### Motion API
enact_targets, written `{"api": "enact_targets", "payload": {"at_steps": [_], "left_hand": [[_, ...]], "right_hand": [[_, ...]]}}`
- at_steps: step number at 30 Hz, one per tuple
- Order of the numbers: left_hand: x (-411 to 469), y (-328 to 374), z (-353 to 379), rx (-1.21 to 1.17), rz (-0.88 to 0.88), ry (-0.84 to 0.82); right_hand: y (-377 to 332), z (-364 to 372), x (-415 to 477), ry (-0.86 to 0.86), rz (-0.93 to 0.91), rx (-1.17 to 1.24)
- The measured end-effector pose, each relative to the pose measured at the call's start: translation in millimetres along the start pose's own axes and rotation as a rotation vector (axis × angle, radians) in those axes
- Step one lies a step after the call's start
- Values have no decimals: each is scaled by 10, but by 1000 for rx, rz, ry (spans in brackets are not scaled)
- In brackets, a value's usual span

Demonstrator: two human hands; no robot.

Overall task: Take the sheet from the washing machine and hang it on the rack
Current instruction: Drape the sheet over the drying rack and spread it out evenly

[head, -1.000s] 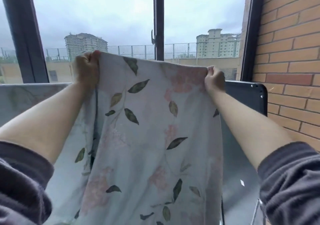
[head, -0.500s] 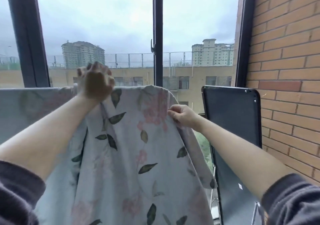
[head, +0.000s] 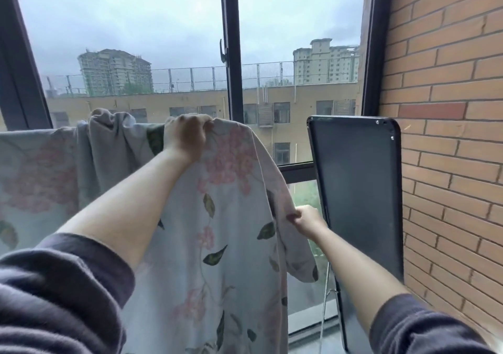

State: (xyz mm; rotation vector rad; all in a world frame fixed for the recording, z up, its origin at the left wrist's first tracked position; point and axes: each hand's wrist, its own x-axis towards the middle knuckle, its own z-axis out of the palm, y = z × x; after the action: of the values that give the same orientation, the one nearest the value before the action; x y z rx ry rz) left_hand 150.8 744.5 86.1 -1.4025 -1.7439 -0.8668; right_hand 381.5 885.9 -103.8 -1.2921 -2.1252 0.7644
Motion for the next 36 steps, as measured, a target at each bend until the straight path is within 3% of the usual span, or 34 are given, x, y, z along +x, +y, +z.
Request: {"api": "enact_targets", "payload": {"at_steps": [7,12,16,21,23,26,31,34,36], "left_hand": [[113,-135,-82,6,-100,-73],[155,28,-104,23,-144,-125],[117,192,-110,35,-146,-141],[69,168,-139,45,-151,-133],[48,161,-147,53,-149,-131],[30,185,-157,58,-135,-124],[-3,223,-140,68,-124,-121],[-32,234,-158,73,-120,-128],[-49,218,-156,90,-113,-135]], "right_hand": [[-130,-1159,371,516,67,-93],[-179,-1521,437,573,111,-315],[229,-1049,148,430,366,-482],[732,-406,-171,227,625,-342],[829,-231,-276,117,721,-85],[815,-14,-451,-221,795,377],[873,575,-548,-559,797,776],[778,880,-681,-636,763,1022],[694,1025,-726,-529,730,1153]]}}
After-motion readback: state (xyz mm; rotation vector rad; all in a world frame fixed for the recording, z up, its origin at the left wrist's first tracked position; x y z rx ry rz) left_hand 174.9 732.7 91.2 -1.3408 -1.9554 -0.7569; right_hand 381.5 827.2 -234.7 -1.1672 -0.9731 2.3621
